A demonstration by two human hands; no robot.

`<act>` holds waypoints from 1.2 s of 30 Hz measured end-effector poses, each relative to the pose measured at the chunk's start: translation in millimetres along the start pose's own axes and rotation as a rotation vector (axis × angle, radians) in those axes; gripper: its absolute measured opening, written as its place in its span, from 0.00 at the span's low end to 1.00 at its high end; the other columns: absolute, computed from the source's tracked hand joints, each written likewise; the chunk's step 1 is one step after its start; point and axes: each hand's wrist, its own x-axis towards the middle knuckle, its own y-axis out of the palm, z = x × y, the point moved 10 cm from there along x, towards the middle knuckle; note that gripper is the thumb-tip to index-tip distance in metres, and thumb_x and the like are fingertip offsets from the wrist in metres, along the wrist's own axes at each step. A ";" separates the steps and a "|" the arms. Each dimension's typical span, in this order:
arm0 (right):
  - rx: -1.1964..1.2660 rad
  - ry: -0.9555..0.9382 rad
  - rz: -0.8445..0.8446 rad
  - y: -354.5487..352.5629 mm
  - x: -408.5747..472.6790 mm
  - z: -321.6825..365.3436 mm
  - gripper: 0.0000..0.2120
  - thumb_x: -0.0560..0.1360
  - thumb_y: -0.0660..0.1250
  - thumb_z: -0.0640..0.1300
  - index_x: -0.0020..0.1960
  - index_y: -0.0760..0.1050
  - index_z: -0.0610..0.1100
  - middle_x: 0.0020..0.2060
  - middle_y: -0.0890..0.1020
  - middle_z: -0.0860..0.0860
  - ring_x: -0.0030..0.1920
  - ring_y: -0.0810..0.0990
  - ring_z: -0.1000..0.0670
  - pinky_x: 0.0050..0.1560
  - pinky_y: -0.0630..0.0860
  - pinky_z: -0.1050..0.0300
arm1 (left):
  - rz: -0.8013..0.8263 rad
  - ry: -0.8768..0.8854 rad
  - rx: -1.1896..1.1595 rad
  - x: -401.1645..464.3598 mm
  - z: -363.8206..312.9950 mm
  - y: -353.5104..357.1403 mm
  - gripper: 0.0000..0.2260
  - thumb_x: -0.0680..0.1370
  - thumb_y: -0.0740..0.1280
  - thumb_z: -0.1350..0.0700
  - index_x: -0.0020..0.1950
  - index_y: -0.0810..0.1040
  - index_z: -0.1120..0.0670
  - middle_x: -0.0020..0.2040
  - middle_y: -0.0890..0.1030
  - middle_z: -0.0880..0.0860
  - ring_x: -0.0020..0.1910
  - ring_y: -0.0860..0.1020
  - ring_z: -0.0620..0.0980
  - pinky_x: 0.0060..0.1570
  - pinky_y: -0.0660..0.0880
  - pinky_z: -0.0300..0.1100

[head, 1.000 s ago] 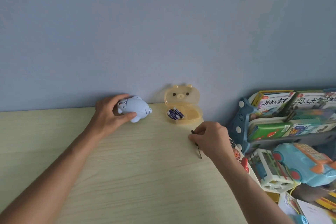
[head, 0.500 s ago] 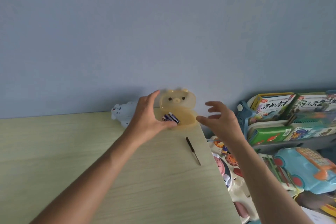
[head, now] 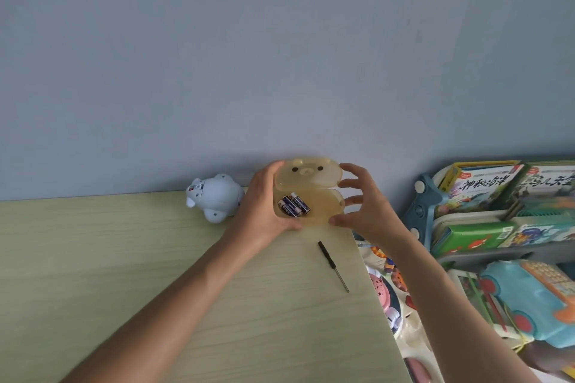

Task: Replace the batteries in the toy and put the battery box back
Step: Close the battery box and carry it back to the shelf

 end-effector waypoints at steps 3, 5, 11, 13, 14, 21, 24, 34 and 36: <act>0.073 0.000 -0.055 -4.8 -6.6 -0.3 0.40 0.64 0.80 0.34 0.65 0.64 0.59 0.59 0.76 0.56 0.51 0.81 0.52 0.47 0.83 0.53 | -0.043 0.063 -0.028 -3.0 -0.1 -1.1 0.47 0.61 0.87 0.60 0.71 0.65 0.43 0.67 0.71 0.48 0.67 0.75 0.52 0.66 0.77 0.56; 0.126 -0.001 -0.083 -6.3 -11.7 -1.6 0.35 0.65 0.79 0.33 0.62 0.66 0.56 0.58 0.77 0.56 0.51 0.82 0.52 0.47 0.83 0.53 | -0.063 0.093 -0.008 -6.2 -2.0 -2.6 0.39 0.63 0.85 0.60 0.65 0.67 0.41 0.63 0.72 0.50 0.64 0.76 0.51 0.64 0.78 0.55; 0.133 0.004 -0.099 -0.2 -27.4 -6.5 0.23 0.70 0.74 0.36 0.59 0.72 0.52 0.58 0.78 0.59 0.57 0.79 0.58 0.55 0.81 0.57 | -0.035 0.184 0.125 -20.0 -15.6 -1.6 0.23 0.67 0.83 0.55 0.57 0.77 0.50 0.57 0.73 0.46 0.55 0.73 0.29 0.59 0.77 0.42; 0.178 0.004 -0.113 -1.0 -29.7 -5.1 0.17 0.74 0.73 0.41 0.60 0.73 0.51 0.58 0.79 0.58 0.58 0.79 0.58 0.53 0.79 0.61 | -0.045 0.165 0.066 -19.9 -18.0 -3.8 0.17 0.70 0.79 0.48 0.54 0.78 0.50 0.56 0.76 0.48 0.55 0.75 0.35 0.58 0.77 0.42; 0.198 0.013 -0.135 -1.9 -30.6 -4.0 0.15 0.75 0.73 0.45 0.59 0.74 0.50 0.58 0.79 0.58 0.58 0.79 0.58 0.52 0.77 0.62 | -0.059 0.144 0.026 -19.4 -19.5 -5.6 0.13 0.73 0.77 0.46 0.52 0.79 0.49 0.54 0.78 0.48 0.55 0.76 0.40 0.57 0.78 0.44; 0.159 0.049 -0.289 -2.5 -29.1 -3.7 0.17 0.73 0.75 0.50 0.57 0.74 0.48 0.55 0.80 0.57 0.56 0.80 0.53 0.52 0.78 0.58 | -0.130 0.055 -0.034 -17.5 -21.2 -10.2 0.05 0.77 0.75 0.57 0.49 0.80 0.55 0.46 0.81 0.47 0.51 0.77 0.49 0.53 0.73 0.44; 0.159 0.058 -0.288 -2.3 -28.5 -6.8 0.17 0.72 0.76 0.51 0.56 0.74 0.49 0.55 0.80 0.58 0.56 0.80 0.53 0.52 0.78 0.57 | -0.125 0.047 -0.041 -16.7 -19.0 -9.4 0.06 0.77 0.75 0.57 0.50 0.80 0.55 0.47 0.81 0.47 0.51 0.78 0.49 0.51 0.72 0.40; 0.057 0.057 -0.307 -2.2 -42.8 -1.1 0.17 0.72 0.76 0.51 0.57 0.73 0.51 0.58 0.77 0.56 0.57 0.78 0.54 0.50 0.76 0.62 | -0.106 -0.010 -0.099 -16.7 -5.5 -4.7 0.16 0.76 0.74 0.49 0.62 0.79 0.51 0.59 0.81 0.49 0.59 0.81 0.51 0.63 0.78 0.53; -0.052 0.044 -0.345 -4.8 -54.7 3.6 0.16 0.70 0.76 0.51 0.52 0.74 0.50 0.56 0.75 0.54 0.56 0.77 0.53 0.54 0.77 0.55 | -0.076 -0.049 -0.095 -17.5 -4.0 -1.8 0.22 0.75 0.72 0.44 0.67 0.77 0.48 0.62 0.80 0.47 0.62 0.80 0.49 0.65 0.77 0.53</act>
